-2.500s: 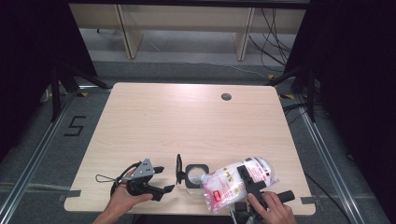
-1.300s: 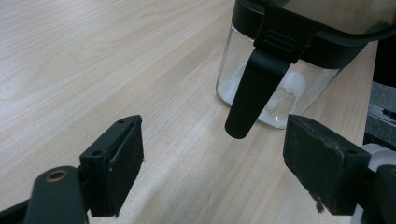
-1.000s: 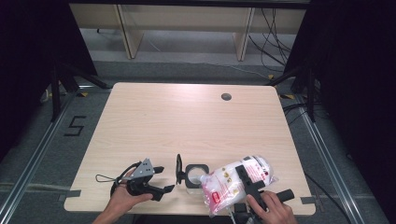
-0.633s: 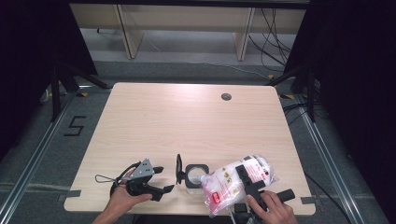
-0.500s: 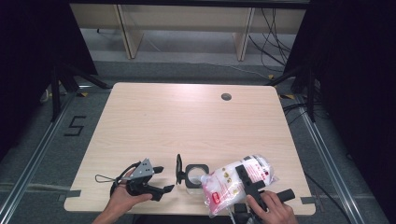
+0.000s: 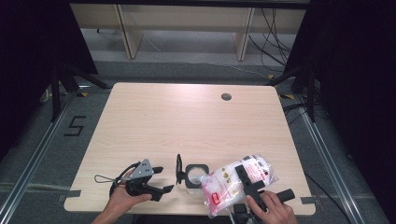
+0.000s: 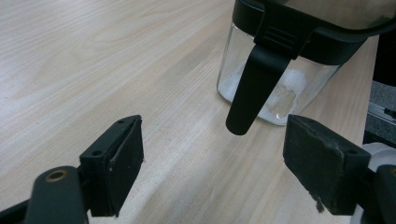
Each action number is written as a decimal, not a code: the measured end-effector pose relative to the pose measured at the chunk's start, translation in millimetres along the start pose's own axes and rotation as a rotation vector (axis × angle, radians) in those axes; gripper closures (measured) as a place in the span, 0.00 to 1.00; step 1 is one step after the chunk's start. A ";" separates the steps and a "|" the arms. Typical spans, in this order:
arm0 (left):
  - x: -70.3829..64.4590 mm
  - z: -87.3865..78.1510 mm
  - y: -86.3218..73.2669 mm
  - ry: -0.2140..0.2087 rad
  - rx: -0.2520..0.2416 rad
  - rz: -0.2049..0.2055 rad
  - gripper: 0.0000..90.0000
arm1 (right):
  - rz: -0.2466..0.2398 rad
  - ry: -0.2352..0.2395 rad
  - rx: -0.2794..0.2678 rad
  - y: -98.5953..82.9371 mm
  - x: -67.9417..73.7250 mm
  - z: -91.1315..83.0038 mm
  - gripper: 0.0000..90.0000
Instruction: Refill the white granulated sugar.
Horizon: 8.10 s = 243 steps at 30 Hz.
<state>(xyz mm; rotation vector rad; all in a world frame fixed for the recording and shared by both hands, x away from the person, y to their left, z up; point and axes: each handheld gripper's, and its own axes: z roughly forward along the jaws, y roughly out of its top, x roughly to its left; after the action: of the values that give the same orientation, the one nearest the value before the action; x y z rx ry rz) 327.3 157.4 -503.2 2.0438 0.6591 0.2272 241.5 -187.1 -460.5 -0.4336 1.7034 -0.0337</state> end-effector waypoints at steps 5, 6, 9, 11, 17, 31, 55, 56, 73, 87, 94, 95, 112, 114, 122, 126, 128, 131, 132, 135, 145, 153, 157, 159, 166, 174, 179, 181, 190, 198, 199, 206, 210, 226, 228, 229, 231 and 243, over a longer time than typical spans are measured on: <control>-1.9 0.9 0.0 -0.003 -0.003 -0.022 0.22 | 0.011 0.001 -0.001 -0.3 0.7 -0.4 0.46; -1.7 0.8 0.3 -0.004 -0.004 -0.023 0.22 | 0.020 0.003 0.004 -0.3 1.6 -0.7 0.46; -1.6 0.9 0.6 -0.004 -0.005 -0.024 0.22 | -0.002 0.000 -0.012 -0.4 -0.3 0.1 0.46; -1.9 0.5 -0.1 -0.003 -0.002 -0.022 0.22 | -0.014 -0.007 -0.015 -0.4 -1.6 0.4 0.46; -1.6 0.3 0.3 -0.003 -0.003 -0.022 0.22 | -0.012 -0.003 -0.012 -0.2 -1.2 -0.3 0.46; -0.6 0.6 1.1 -0.007 -0.004 -0.006 0.22 | 0.040 0.006 -0.016 -2.4 3.1 -1.1 0.47; -2.1 0.2 2.4 -0.001 -0.018 -0.041 0.22 | 0.024 0.003 -0.033 -3.5 1.3 -0.3 0.47; -1.4 0.1 3.1 -0.001 -0.014 -0.018 0.22 | 0.018 -0.007 -0.040 -3.6 0.7 -0.2 0.47; -1.4 0.3 2.2 -0.001 -0.009 -0.015 0.22 | 0.041 0.008 -0.023 -5.0 3.0 -1.3 0.47; -2.2 0.9 1.9 -0.002 -0.011 -0.037 0.22 | 0.008 -0.002 -0.030 -5.3 -0.2 -1.1 0.47; -2.5 1.6 1.7 -0.004 -0.013 -0.038 0.22 | 0.009 -0.001 -0.030 -6.2 -0.5 -1.4 0.47; -2.2 1.7 1.8 -0.004 -0.016 -0.034 0.22 | 0.009 -0.002 -0.031 -6.3 -0.7 -1.1 0.47; -0.2 1.0 2.1 0.000 -0.006 -0.010 0.22 | 0.034 -0.001 -0.014 -7.5 -0.1 -2.3 0.47; -1.7 1.2 1.9 -0.001 -0.008 -0.029 0.22 | 0.021 -0.001 -0.019 -7.3 -0.9 -2.2 0.47; 0.9 0.4 2.1 0.004 0.002 0.002 0.22 | 0.000 -0.010 -0.030 -7.0 -1.3 -1.6 0.47; -2.2 1.4 1.8 -0.003 -0.013 -0.039 0.22 | -0.003 -0.012 -0.030 -7.2 -1.8 -2.0 0.47; -0.2 0.3 2.0 0.008 0.005 -0.014 0.22 | 0.015 -0.006 -0.018 -7.3 -0.4 -2.3 0.47; -2.1 1.7 1.8 -0.004 -0.016 -0.032 0.22 | 0.014 -0.006 -0.020 -7.5 -0.4 -2.5 0.47; -2.0 1.6 1.9 -0.004 -0.015 -0.033 0.22 | 0.019 -0.006 -0.018 -7.4 0.0 -2.2 0.47; -2.0 1.0 1.9 -0.003 -0.010 -0.035 0.22 | 0.018 -0.009 -0.014 -7.3 0.2 -2.5 0.47; -2.3 1.1 1.8 -0.003 -0.015 -0.038 0.22 | 0.006 -0.006 -0.012 -7.8 -1.6 -2.4 0.47; -1.9 0.5 2.0 0.000 -0.011 -0.027 0.22 | 0.001 -0.006 -0.026 -7.3 -2.1 -2.0 0.48; -1.6 0.6 2.1 0.000 -0.020 -0.019 0.22 | 0.019 -0.004 -0.014 -7.8 -0.3 -3.2 0.48; -1.5 0.4 2.1 0.002 -0.020 -0.019 0.22 | 0.006 -0.005 -0.022 -8.0 -1.3 -1.9 0.48; -2.4 0.5 2.4 0.002 -0.005 -0.029 0.22 | 0.012 -0.001 -0.021 -8.4 -1.0 -3.0 0.48; -1.5 0.5 2.3 -0.001 -0.010 -0.018 0.22 | 0.025 0.004 -0.015 -8.4 -0.7 -3.5 0.48; -1.9 1.1 2.0 -0.004 -0.008 -0.032 0.22 | 0.015 -0.002 -0.019 -8.5 -2.0 -3.6 0.48; -2.0 1.2 2.1 -0.003 -0.010 -0.035 0.22 | 0.002 -0.003 -0.027 -8.5 -2.9 -3.0 0.48; -1.0 1.4 2.5 -0.005 -0.012 -0.011 0.22 | 0.014 0.000 -0.030 -8.7 -2.3 -2.4 0.48; -1.0 1.6 2.6 -0.005 -0.013 -0.012 0.22 | -0.001 -0.004 -0.026 -8.8 -4.0 -3.1 0.48; -0.9 1.5 2.5 -0.005 -0.011 -0.010 0.22 | -0.005 -0.007 -0.026 -8.9 -4.2 -3.1 0.48; 1.0 -0.3 2.8 0.005 0.011 0.006 0.22 | 0.009 -0.009 -0.018 -8.6 -4.4 -4.2 0.48; -1.6 1.4 1.7 -0.002 -0.016 -0.033 0.22 | 0.001 -0.006 -0.024 -7.9 -4.6 -4.0 0.48; -1.7 1.4 2.1 -0.003 -0.013 -0.030 0.22 | -0.027 -0.015 -0.024 -8.1 -7.2 -3.8 0.48; -1.9 1.0 2.2 -0.004 -0.008 -0.035 0.22 | -0.027 -0.013 -0.023 -8.0 -7.0 -3.6 0.48; -1.8 0.6 2.3 0.000 -0.010 -0.026 0.22 | -0.027 -0.013 -0.023 -7.9 -7.0 -3.8 0.48; -0.4 0.9 1.8 0.005 -0.005 -0.021 0.22 | -0.024 -0.011 -0.024 -8.2 -6.7 -3.9 0.48; 0.3 0.6 2.0 0.006 0.000 -0.012 0.22 | -0.022 -0.011 -0.013 -7.1 -8.2 -5.7 0.48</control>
<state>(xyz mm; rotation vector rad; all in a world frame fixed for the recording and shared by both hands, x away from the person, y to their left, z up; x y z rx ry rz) 328.6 156.3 -501.9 2.0390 0.6748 0.2266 238.9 -192.5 -449.8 -0.4615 1.6887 -0.0369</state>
